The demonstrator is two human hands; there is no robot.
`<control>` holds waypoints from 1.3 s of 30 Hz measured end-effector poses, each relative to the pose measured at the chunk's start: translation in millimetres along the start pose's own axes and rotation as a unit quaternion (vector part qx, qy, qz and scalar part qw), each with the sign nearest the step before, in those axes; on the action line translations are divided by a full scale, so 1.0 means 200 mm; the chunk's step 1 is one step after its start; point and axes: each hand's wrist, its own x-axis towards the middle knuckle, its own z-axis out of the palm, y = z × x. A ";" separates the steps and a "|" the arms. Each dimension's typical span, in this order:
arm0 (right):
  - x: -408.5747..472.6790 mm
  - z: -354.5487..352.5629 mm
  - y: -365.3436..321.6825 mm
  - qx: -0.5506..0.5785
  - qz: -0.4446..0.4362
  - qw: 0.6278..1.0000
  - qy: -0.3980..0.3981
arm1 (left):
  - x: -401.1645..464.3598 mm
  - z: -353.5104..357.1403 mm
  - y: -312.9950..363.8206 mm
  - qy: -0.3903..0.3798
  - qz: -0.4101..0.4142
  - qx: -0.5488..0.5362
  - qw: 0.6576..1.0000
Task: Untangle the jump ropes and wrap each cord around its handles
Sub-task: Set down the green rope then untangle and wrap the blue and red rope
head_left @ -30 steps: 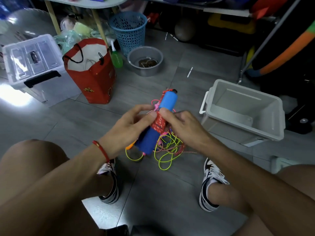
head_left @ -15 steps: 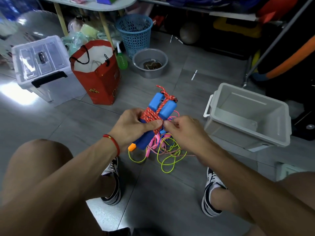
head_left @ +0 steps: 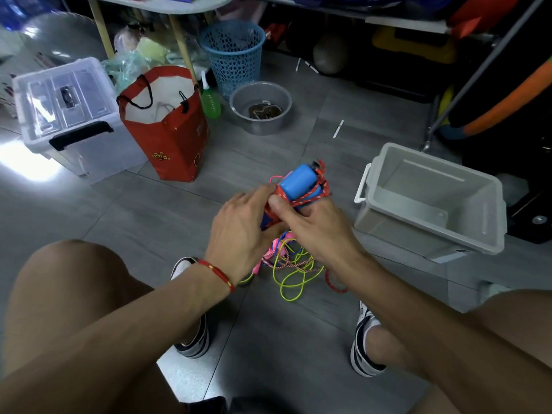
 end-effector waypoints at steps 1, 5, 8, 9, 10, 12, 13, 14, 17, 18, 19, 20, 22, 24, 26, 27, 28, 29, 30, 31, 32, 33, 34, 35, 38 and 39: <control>0.01 -0.01 0.00 0.008 0.008 1.000 0.010 | -0.01 -0.01 0.00 -0.028 0.012 -0.041 0.999; 0.03 -0.07 0.03 0.036 0.014 0.999 -0.009 | -0.01 -0.07 -0.02 -0.125 -0.072 -0.314 0.938; 0.03 -0.08 0.03 0.147 -0.024 0.982 -0.112 | 0.03 -0.12 -0.06 -0.171 -0.183 -0.511 0.822; 0.03 -0.08 0.04 0.174 -0.029 0.972 -0.158 | 0.03 -0.14 -0.06 -0.219 -0.216 -0.565 0.766; 0.04 -0.09 0.05 0.174 -0.036 0.967 -0.184 | 0.03 -0.15 -0.06 -0.266 -0.224 -0.591 0.728; 0.05 -0.08 0.06 0.106 -0.048 0.979 -0.168 | 0.03 -0.18 -0.04 -0.304 -0.203 -0.574 0.732; 0.05 -0.07 0.07 0.065 -0.059 0.986 -0.141 | 0.03 -0.19 -0.04 -0.287 -0.202 -0.547 0.760; 0.05 -0.06 0.08 0.028 -0.065 0.991 -0.115 | 0.04 -0.19 -0.04 -0.256 -0.204 -0.508 0.797; 0.02 -0.05 0.06 -0.062 -0.047 0.995 -0.057 | 0.06 -0.17 -0.10 -0.192 -0.213 -0.393 0.874; 0.02 -0.04 0.05 -0.086 -0.043 0.994 -0.052 | 0.07 -0.15 -0.10 -0.181 -0.213 -0.366 0.888; 0.02 -0.04 0.05 -0.101 -0.041 0.993 -0.052 | 0.06 -0.13 -0.10 -0.167 -0.209 -0.331 0.905; 0.02 -0.02 0.05 -0.101 -0.034 0.993 -0.047 | 0.05 -0.11 -0.09 -0.148 -0.203 -0.288 0.924; 0.02 0.01 0.04 -0.062 -0.010 0.998 -0.019 | 0.02 -0.08 -0.05 -0.091 -0.159 -0.193 0.964; 0.02 0.00 0.05 -0.005 -0.004 1.000 0.013 | 0.00 -0.07 -0.01 -0.050 -0.106 -0.171 0.978; 0.03 -0.04 0.05 0.053 -0.024 0.998 -0.003 | 0.03 -0.12 0.00 -0.095 -0.118 -0.321 0.935; 0.03 -0.08 0.04 0.078 -0.037 0.996 -0.025 | 0.05 -0.15 -0.01 -0.134 -0.147 -0.424 0.883; 0.04 -0.11 0.04 0.105 -0.048 0.992 -0.054 | 0.07 -0.18 -0.03 -0.172 -0.182 -0.518 0.818; 0.05 -0.14 0.04 0.133 -0.058 0.986 -0.086 | 0.08 -0.21 -0.04 -0.206 -0.213 -0.579 0.759; 0.05 -0.17 0.03 0.161 -0.065 0.977 -0.122 | 0.09 -0.22 -0.06 -0.232 -0.229 -0.613 0.719; 0.04 -0.19 0.03 0.180 -0.069 0.969 -0.157 | 0.08 -0.21 -0.07 -0.257 -0.232 -0.638 0.688; 0.03 -0.20 0.02 0.191 -0.070 0.961 -0.186 | 0.06 -0.19 -0.08 -0.282 -0.229 -0.665 0.653; 0.03 -0.21 0.03 0.189 -0.070 0.958 -0.204 | 0.04 -0.18 -0.09 -0.309 -0.222 -0.685 0.621; 0.03 -0.21 0.03 0.177 -0.071 0.958 -0.214 | 0.03 -0.18 -0.09 -0.334 -0.216 -0.694 0.600; 0.02 -0.20 0.02 0.161 -0.071 0.960 -0.218 | 0.03 -0.18 -0.09 -0.353 -0.211 -0.692 0.593; 0.05 -0.15 0.05 0.094 -0.088 0.975 -0.178 | 0.04 -0.20 -0.11 -0.359 -0.202 -0.657 0.631; 0.06 -0.13 0.07 0.048 -0.100 0.983 -0.146 | 0.04 -0.20 -0.12 -0.352 -0.206 -0.642 0.649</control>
